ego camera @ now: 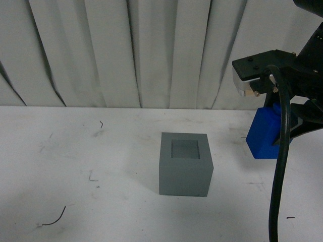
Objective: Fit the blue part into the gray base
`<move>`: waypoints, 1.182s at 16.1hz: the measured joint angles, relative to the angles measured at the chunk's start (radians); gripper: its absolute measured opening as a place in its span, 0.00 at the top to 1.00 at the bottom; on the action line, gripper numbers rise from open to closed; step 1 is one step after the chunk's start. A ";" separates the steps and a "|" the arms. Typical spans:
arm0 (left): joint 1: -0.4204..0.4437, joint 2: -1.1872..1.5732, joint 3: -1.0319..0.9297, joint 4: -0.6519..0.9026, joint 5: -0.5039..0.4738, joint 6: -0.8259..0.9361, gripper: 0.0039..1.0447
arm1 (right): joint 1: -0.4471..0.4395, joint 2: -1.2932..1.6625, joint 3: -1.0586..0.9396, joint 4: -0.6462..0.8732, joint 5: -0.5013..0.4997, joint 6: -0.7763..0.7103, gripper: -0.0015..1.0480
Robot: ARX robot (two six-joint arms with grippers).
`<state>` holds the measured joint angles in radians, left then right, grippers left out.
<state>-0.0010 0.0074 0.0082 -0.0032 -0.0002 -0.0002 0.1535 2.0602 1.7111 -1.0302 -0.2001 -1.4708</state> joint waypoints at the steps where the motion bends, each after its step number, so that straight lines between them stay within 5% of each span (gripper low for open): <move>1: 0.000 0.000 0.000 0.000 0.000 0.000 0.06 | 0.010 0.005 0.026 -0.008 -0.002 0.005 0.55; 10: 0.000 0.000 0.000 0.000 0.000 0.000 0.06 | 0.185 0.133 0.184 -0.076 -0.018 0.111 0.55; 19: 0.000 0.000 0.000 0.000 0.000 0.000 0.06 | 0.245 0.243 0.341 -0.126 -0.020 0.186 0.55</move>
<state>-0.0010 0.0074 0.0082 -0.0032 0.0002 -0.0002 0.3988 2.3032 2.0525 -1.1557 -0.2199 -1.2846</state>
